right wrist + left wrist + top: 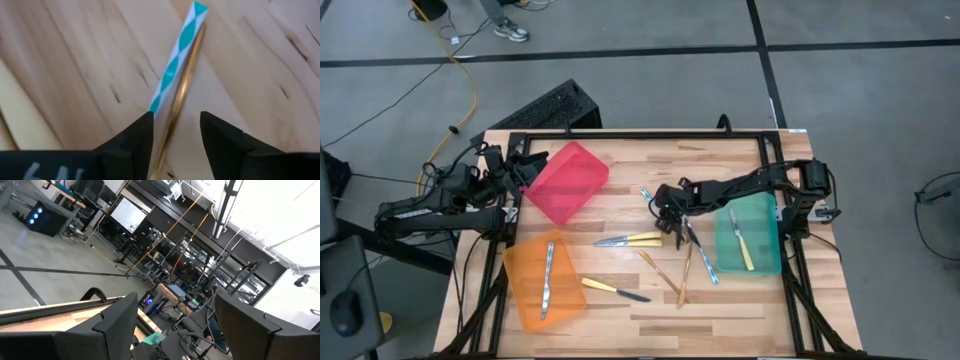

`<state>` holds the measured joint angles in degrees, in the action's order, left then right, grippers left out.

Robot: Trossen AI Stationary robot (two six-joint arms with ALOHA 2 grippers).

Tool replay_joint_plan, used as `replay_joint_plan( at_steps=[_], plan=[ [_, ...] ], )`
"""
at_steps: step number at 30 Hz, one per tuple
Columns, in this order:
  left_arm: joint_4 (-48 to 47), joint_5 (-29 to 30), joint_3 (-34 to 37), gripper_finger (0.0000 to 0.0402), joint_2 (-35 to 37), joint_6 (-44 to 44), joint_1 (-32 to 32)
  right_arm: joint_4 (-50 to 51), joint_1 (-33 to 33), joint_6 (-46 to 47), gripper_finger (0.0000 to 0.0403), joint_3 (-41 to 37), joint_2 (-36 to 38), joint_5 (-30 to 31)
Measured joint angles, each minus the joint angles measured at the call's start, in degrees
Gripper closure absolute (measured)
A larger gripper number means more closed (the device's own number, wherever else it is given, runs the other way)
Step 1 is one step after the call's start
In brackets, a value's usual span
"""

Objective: Sort silverware by color (type)
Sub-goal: Put the top left gold knife into the red bin

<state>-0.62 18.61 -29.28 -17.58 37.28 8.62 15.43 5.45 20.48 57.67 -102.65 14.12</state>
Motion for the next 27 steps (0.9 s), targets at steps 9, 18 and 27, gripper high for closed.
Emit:
replay_joint_plan(
  at_steps=[9,18,27],
  plan=[
    [0.0,0.0,0.0,0.0155,0.0,0.0,0.0,-0.1,0.2,0.1,0.022,-2.2,0.1,0.9],
    [0.0,0.2,0.0,0.0155,0.0,0.0,0.0,-5.7,0.2,1.9,0.022,-5.5,0.1,0.8],
    [0.0,0.5,0.0,0.0155,0.0,0.0,0.0,-5.1,0.3,3.5,0.0258,-5.8,0.1,0.9]
  ],
)
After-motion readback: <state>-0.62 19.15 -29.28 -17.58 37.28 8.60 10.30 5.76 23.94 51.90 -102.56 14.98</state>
